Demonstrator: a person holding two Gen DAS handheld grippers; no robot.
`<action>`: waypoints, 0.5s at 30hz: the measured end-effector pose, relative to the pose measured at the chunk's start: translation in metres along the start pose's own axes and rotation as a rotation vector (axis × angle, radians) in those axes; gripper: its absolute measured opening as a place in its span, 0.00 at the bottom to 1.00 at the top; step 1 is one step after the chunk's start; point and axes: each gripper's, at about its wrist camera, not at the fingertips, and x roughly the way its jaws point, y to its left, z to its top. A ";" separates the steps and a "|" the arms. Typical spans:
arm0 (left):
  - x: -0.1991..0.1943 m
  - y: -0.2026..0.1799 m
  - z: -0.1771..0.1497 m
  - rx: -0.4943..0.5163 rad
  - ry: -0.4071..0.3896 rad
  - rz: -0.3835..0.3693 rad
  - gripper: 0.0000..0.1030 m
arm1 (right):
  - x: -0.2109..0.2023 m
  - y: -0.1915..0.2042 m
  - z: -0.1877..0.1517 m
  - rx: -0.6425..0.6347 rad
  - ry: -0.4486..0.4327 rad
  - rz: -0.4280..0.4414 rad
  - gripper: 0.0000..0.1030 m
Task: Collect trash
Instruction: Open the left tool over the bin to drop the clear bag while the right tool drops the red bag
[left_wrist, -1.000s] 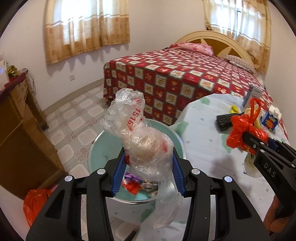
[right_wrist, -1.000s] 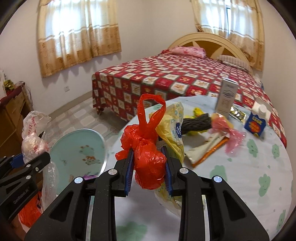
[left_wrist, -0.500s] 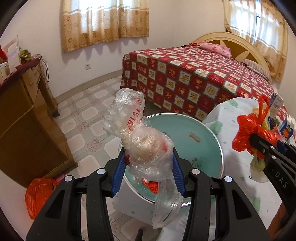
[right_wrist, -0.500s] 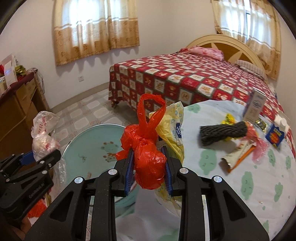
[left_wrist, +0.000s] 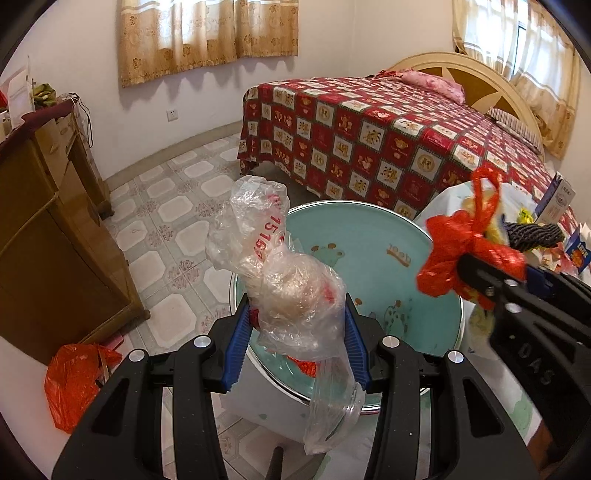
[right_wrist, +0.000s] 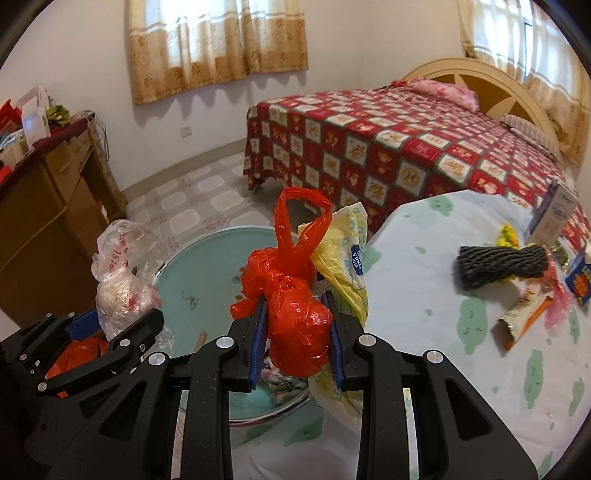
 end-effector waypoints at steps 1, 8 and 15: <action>0.001 0.000 0.000 0.002 0.003 0.001 0.45 | 0.001 0.001 0.000 0.000 0.005 0.003 0.28; 0.012 0.000 -0.003 -0.001 0.029 0.000 0.45 | 0.016 0.003 0.001 0.001 0.030 0.020 0.28; 0.019 0.003 -0.003 -0.025 0.049 -0.026 0.45 | 0.027 0.004 0.001 -0.013 0.060 0.041 0.28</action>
